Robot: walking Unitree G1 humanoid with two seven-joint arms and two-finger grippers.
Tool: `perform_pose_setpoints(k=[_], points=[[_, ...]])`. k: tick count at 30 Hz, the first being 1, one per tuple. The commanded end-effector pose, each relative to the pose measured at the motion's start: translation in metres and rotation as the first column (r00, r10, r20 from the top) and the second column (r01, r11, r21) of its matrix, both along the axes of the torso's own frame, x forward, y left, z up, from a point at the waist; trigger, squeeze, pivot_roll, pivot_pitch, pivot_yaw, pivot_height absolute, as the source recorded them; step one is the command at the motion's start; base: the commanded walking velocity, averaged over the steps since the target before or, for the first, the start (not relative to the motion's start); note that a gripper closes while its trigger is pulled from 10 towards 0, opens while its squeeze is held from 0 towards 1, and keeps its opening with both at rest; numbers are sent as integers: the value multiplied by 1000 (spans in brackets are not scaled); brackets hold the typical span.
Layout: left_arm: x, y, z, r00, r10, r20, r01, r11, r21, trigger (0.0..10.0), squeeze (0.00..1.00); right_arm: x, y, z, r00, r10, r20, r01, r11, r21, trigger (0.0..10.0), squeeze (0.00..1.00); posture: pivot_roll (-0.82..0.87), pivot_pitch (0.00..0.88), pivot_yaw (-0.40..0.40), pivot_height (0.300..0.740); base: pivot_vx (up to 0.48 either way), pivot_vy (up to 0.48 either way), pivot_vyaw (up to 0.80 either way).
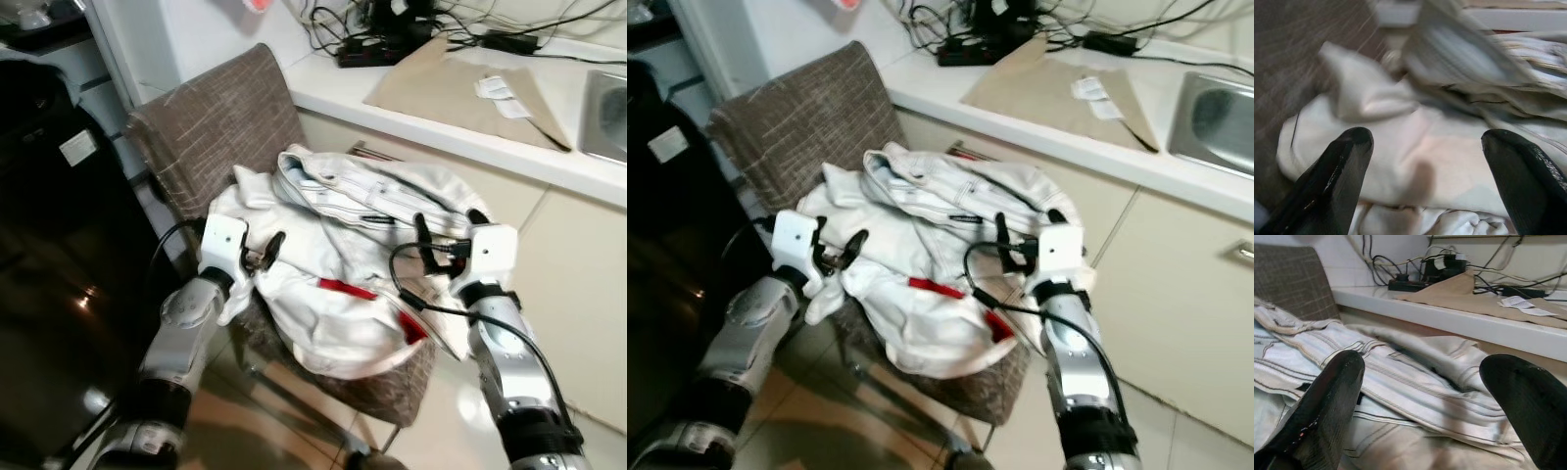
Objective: Clothes washing
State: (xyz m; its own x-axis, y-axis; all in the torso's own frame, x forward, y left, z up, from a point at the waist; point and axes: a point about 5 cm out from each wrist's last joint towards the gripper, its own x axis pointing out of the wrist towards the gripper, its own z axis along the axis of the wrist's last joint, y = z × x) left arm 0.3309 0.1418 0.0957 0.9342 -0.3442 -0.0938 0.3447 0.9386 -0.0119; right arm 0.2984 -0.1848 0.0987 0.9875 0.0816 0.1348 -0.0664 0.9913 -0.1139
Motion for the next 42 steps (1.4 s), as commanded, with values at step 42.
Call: perform_pose_setpoints(k=[42], points=[[72,-67,80,1000,10,-28,-10,1000,-5,10000,0,-102,-17,8,986,-162,-48,158,984,-85,10000,0,-541,118,167,740,0,0,0]])
